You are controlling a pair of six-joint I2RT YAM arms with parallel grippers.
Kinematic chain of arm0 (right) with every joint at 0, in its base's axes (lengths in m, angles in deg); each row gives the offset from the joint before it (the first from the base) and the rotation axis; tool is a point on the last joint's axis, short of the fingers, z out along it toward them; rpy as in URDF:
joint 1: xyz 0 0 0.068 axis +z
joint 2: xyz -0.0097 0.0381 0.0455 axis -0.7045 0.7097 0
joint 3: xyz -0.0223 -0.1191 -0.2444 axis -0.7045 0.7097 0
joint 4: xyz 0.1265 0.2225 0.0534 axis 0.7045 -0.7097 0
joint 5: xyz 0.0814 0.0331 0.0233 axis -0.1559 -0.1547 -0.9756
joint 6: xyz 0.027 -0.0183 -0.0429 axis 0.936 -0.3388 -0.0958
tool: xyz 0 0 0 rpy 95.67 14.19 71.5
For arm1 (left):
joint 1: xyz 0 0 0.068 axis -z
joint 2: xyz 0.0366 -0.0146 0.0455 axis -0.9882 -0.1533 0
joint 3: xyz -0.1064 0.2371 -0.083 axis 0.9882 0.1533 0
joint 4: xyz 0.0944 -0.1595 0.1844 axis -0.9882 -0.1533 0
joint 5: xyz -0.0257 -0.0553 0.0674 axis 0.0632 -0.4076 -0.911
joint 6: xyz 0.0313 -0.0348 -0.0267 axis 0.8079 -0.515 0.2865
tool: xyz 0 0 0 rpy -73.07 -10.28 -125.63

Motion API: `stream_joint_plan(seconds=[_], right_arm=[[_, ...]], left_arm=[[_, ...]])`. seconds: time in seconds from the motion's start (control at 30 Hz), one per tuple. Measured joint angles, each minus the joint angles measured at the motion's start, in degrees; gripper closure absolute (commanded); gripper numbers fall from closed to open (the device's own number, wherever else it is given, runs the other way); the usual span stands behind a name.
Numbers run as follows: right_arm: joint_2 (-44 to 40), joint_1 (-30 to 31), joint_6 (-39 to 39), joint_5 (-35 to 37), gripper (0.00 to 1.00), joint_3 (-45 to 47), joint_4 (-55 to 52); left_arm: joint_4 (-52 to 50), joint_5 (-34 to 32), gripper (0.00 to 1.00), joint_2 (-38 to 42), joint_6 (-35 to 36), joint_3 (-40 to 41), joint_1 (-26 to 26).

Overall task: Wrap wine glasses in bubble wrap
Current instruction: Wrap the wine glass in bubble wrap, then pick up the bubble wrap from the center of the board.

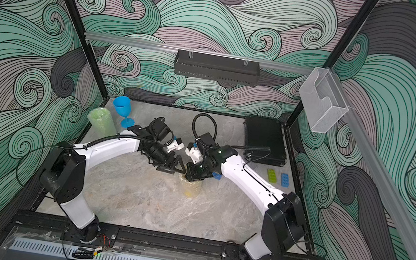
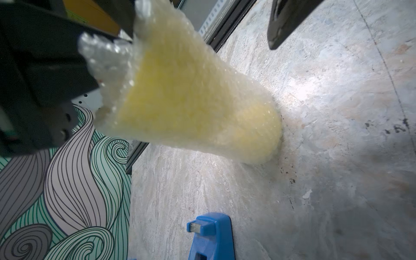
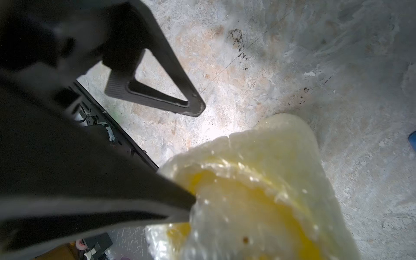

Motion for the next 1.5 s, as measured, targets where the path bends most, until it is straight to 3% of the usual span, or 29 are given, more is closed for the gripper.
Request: stream_joint_plan(seconds=[0.17,0.4,0.57,0.7,0.87,1.03,1.27,1.37,1.5], right_arm=[[0.13,-0.5,-0.04,0.07,1.0,-0.04,-0.31],[-3.67,-0.96,0.33,1.09,0.87,-1.7,-4.39],[-8.87,-3.41,-0.04,1.27,0.84,-5.49,-7.78],[-9.57,-5.55,-1.33,2.8,0.69,-8.28,-10.19],[-5.81,-6.19,-2.93,5.38,0.62,-8.55,-11.96],[-0.31,-5.73,-3.89,7.37,0.63,-8.55,-12.57],[2.97,-4.81,-4.92,9.75,0.9,-8.66,-12.74],[3.02,-4.68,-4.9,10.29,0.95,-9.01,-12.96],[3.54,-4.79,-5.27,12.02,0.95,-13.73,-16.31]], left_arm=[[0.0,-0.63,0.22,1.18,0.0,0.15,0.0],[0.2,-1.27,0.24,-0.63,-0.02,0.33,0.04],[0.22,-1.22,0.25,-1.09,0.0,0.31,0.11],[0.2,-1.2,0.24,-1.09,0.02,0.24,0.24],[-0.31,-1.42,0.18,-0.52,0.83,0.0,0.24],[-1.27,-2.1,0.14,3.39,2.49,0.0,0.24],[-1.99,-3.34,0.11,12.28,6.36,0.44,-1.03],[-1.51,-4.55,0.11,17.97,8.07,3.04,-4.44],[0.24,-7.65,0.1,25.31,9.77,8.7,-11.58]])
